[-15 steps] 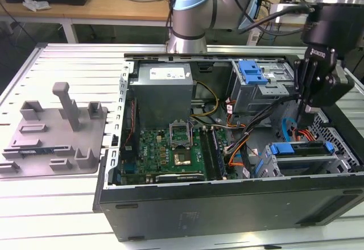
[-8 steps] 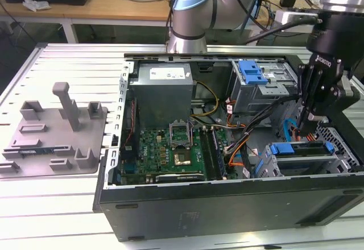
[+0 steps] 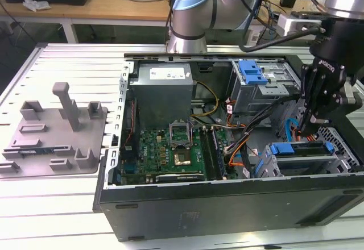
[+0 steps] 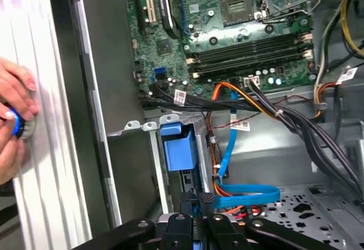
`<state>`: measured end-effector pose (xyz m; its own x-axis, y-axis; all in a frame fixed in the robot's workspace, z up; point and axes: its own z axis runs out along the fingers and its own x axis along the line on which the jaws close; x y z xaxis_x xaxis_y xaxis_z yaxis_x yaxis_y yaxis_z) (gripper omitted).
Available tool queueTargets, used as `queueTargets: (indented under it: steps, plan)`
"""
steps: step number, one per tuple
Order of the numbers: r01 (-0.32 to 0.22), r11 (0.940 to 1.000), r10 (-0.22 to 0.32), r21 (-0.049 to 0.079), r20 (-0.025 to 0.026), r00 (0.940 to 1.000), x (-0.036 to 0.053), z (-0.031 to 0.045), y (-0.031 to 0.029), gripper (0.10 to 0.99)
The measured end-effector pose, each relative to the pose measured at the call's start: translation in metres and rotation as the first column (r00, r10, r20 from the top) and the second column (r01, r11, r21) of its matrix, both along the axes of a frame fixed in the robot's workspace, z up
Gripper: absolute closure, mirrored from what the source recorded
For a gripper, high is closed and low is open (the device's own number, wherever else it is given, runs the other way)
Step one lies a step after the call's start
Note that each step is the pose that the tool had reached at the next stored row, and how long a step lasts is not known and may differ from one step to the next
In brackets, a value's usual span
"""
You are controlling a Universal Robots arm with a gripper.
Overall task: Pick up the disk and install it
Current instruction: 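Insert the second disk wire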
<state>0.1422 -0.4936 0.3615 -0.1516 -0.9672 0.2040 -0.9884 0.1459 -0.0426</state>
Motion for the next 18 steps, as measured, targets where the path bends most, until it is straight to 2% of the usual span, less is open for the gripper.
queueTargets:
  steps: [3,4,5,12,16,18]
  plan:
    - [-0.001,0.9991,0.001,0.042,0.0002,1.0000,-0.0001,-0.0002,-0.0056,0.925]
    - [-0.001,0.9980,0.001,0.063,0.0004,1.0000,-0.0001,-0.0002,-0.0078,0.925]
    - [-0.003,0.9973,0.003,0.073,0.0004,1.0000,-0.0001,-0.0005,-0.0091,0.925]
    - [-0.051,0.9957,0.052,0.077,-0.0057,0.9986,0.0015,-0.0028,-0.0117,0.925]
    - [-0.055,0.9950,0.056,0.083,-0.0090,0.9984,0.0024,-0.0037,-0.0209,0.925]
    - [-0.060,0.9944,0.061,0.086,-0.0092,0.9981,0.0027,-0.0041,-0.0210,0.925]
